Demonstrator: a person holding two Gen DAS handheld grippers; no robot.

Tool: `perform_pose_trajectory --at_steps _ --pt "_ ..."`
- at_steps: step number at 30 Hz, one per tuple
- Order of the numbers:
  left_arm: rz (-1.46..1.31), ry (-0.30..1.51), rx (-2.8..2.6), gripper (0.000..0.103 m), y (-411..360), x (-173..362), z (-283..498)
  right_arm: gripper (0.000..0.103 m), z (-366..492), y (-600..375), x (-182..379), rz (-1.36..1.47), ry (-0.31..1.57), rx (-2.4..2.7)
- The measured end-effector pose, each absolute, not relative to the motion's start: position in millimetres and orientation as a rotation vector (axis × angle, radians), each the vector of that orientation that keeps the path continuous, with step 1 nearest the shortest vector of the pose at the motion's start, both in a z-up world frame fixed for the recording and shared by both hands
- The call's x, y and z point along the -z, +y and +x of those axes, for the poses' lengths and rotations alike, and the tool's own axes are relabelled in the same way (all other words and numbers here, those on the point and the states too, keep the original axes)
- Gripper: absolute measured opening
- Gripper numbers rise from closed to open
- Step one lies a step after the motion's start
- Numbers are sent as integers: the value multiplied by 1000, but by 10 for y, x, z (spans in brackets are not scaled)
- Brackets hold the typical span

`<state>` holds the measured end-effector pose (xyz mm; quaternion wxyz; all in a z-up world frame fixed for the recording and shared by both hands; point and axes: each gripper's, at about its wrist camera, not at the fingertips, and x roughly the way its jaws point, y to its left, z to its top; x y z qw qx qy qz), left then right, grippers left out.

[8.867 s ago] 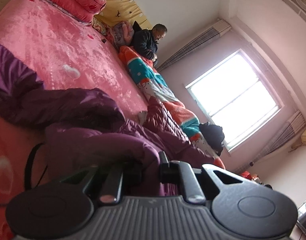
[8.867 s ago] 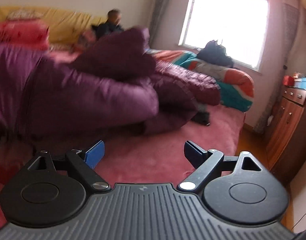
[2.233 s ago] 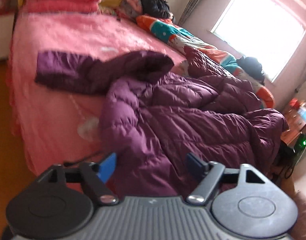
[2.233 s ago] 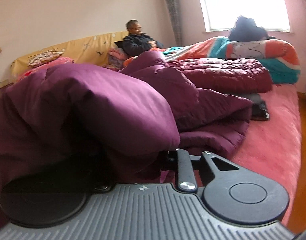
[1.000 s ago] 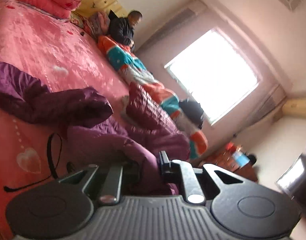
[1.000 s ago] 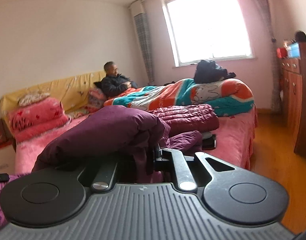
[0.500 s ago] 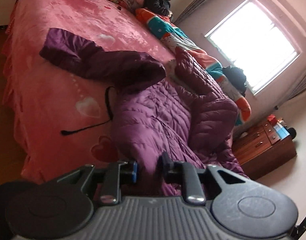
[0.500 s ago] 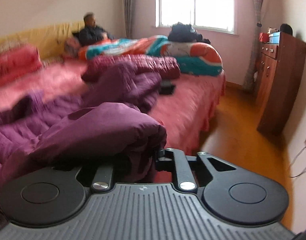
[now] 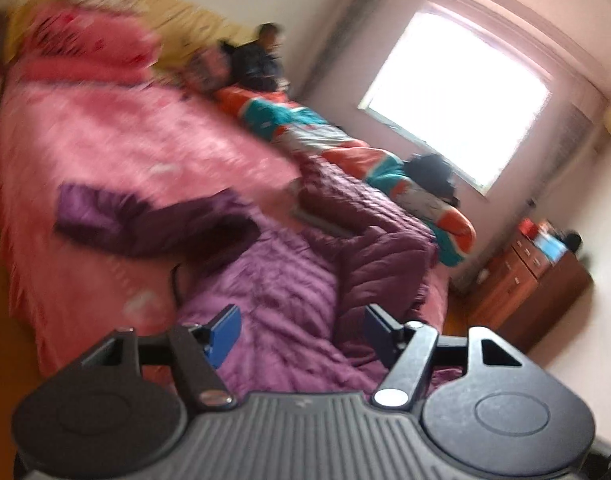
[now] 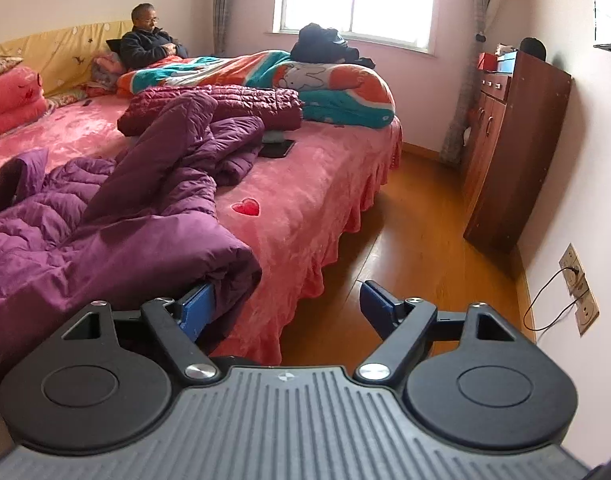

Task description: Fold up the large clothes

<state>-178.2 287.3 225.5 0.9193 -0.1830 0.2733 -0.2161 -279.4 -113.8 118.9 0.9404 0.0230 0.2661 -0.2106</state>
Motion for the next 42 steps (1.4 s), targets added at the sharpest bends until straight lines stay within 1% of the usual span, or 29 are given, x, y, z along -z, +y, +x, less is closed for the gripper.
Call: perform_pose_trajectory --at_steps 1,3,7,10,15,20,26,30,35,38,40,41,42 --pt "-356 552 465 76 2813 -2300 -1770 100 -2855 -1144 -1234 47 528 441" --pt "-311 530 503 78 2664 -2370 -1675 101 -2933 -1208 -1342 70 494 476" --pt "-247 528 526 78 2453 -2365 -1353 103 -2954 -1357 -1530 172 428 473" --pt "-236 576 504 78 2349 -2186 -1000 103 -2739 -1346 -1565 222 411 423" --pt "-213 649 460 78 2283 -1850 -531 103 -1995 -1229 -1452 309 435 252" --pt "-274 697 413 77 2282 -1567 -92 103 -1048 -1103 -1266 288 480 163" --pt "-253 735 377 77 2111 -1331 407 103 -20 -1022 -1085 225 484 141" --pt "-247 749 344 77 2031 -1205 720 103 425 -1104 -1072 239 491 154" --pt "-245 760 299 77 1974 -1064 1025 103 870 -1247 -923 360 562 203" --pt "-247 762 267 77 1968 -1008 1184 103 1041 -1348 -805 474 573 171" --pt "-244 760 254 77 1956 -980 1280 103 1125 -1332 -750 492 569 141" --pt "-242 757 244 76 1956 -965 1318 103 1173 -1295 -722 472 570 128" --pt "-240 757 232 71 1959 -947 1363 103 1224 -1247 -699 439 574 127"
